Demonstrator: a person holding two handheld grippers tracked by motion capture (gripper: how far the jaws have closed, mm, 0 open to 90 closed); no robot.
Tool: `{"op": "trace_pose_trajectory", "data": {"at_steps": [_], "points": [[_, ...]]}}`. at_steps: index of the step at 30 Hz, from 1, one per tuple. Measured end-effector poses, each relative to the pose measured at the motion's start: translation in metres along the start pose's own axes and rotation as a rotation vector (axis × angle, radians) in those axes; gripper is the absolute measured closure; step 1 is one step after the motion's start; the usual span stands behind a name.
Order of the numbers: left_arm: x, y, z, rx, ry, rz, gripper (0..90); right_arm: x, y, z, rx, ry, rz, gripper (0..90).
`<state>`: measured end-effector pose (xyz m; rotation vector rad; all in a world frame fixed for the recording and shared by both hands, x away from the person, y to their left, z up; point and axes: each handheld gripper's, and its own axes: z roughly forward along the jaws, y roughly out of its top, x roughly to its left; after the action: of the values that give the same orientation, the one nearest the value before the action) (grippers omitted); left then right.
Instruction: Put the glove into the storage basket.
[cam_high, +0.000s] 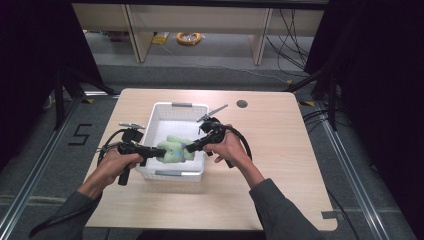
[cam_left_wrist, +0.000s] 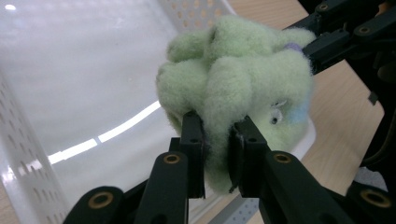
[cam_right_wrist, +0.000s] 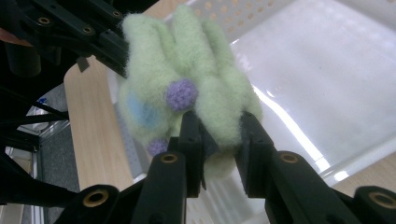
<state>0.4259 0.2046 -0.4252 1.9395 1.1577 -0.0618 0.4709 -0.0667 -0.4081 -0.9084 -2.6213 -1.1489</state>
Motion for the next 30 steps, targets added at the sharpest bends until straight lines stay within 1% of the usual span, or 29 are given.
{"op": "trace_pose_trajectory", "data": {"at_steps": [1,2,4,6,7,8,9,10,11,12,13,14,15,16,17,18,19,20,21,22,23,24,25,26,27,28,29,30], "points": [[0.0,-0.001,0.002,0.004,0.005,-0.007,76.6,-0.001,0.0,0.002,0.008,0.004,0.014,74.8],[0.001,-0.001,0.003,0.009,0.017,-0.004,76.6,-0.003,0.0,0.005,0.016,-0.003,0.011,74.8],[0.006,-0.001,0.006,0.024,0.013,-0.01,76.5,-0.006,0.001,0.01,0.032,-0.003,0.021,74.8],[0.009,-0.001,0.009,0.032,0.019,-0.023,76.5,-0.009,0.001,0.014,0.04,-0.006,0.024,74.8],[0.01,-0.002,0.01,0.032,0.024,-0.026,76.4,-0.01,0.001,0.016,0.048,-0.003,0.035,74.8],[0.01,-0.002,0.01,0.032,0.024,-0.026,76.4,-0.01,0.001,0.016,0.048,-0.003,0.035,74.8],[0.013,-0.002,0.012,0.039,0.031,-0.029,76.3,-0.012,0.001,0.021,0.057,0.01,0.042,74.8],[0.015,-0.002,0.012,0.05,0.031,-0.031,76.2,-0.012,0.001,0.022,0.061,-0.015,0.04,74.8],[0.016,-0.003,0.013,0.052,0.033,-0.037,76.2,-0.013,0.001,0.025,0.062,-0.009,0.039,74.7],[0.016,-0.004,0.014,0.056,0.038,-0.034,76.1,-0.012,0.001,0.027,0.071,-0.007,0.045,74.7],[0.017,-0.004,0.015,0.065,0.036,-0.037,76.0,-0.012,0.002,0.029,0.081,-0.015,0.042,74.7],[0.018,-0.005,0.015,0.066,0.045,-0.034,76.0,-0.013,0.002,0.031,0.087,-0.014,0.035,74.8],[0.018,-0.006,0.015,0.075,0.055,-0.033,75.8,-0.013,0.002,0.033,0.095,-0.003,0.042,74.7],[0.019,-0.007,0.015,0.077,0.055,-0.032,75.7,-0.013,0.002,0.034,0.097,-0.005,0.037,74.7],[0.019,-0.008,0.016,0.077,0.056,-0.033,75.5,-0.012,0.002,0.036,0.103,-0.007,0.045,74.7],[0.02,-0.009,0.016,0.09,0.066,-0.024,75.4,-0.012,0.002,0.038,0.109,-0.006,0.043,74.7],[0.021,-0.01,0.017,0.088,0.065,-0.029,75.3,-0.012,0.002,0.04,0.115,-0.009,0.046,74.7],[0.021,-0.01,0.017,0.088,0.065,-0.029,75.1,-0.012,0.002,0.041,0.119,-0.022,0.033,74.6],[0.022,-0.011,0.018,0.099,0.07,-0.022,75.0,-0.012,0.002,0.043,0.131,-0.017,0.041,74.7],[0.022,-0.012,0.019,0.1,0.077,-0.019,74.8,-0.012,0.002,0.046,0.137,-0.015,0.041,74.6],[0.022,-0.013,0.02,0.104,0.082,-0.02,74.4,-0.012,0.002,0.047,0.142,-0.02,0.053,74.7],[0.023,-0.013,0.021,0.105,0.084,-0.023,73.8,-0.013,0.002,0.048,0.143,-0.035,0.042,74.6],[0.023,-0.014,0.021,0.11,0.092,-0.023,73.3,-0.013,0.002,0.05,0.149,-0.032,0.054,74.6],[0.025,-0.013,0.022,0.106,0.088,-0.021,72.6,-0.013,0.001,0.051,0.15,-0.026,0.051,74.6],[0.025,-0.013,0.022,0.104,0.089,-0.025,70.9,-0.013,0.001,0.052,0.154,-0.032,0.055,74.6],[0.025,-0.012,0.022,0.108,0.101,-0.011,69.4,-0.013,0.001,0.052,0.157,-0.039,0.058,74.6],[0.024,-0.011,0.021,0.113,0.113,0.001,68.4,-0.014,0.002,0.053,0.157,-0.055,0.041,74.6],[0.023,-0.011,0.022,0.099,0.114,-0.003,67.0,-0.015,0.001,0.054,0.164,-0.048,0.05,74.6]]}}
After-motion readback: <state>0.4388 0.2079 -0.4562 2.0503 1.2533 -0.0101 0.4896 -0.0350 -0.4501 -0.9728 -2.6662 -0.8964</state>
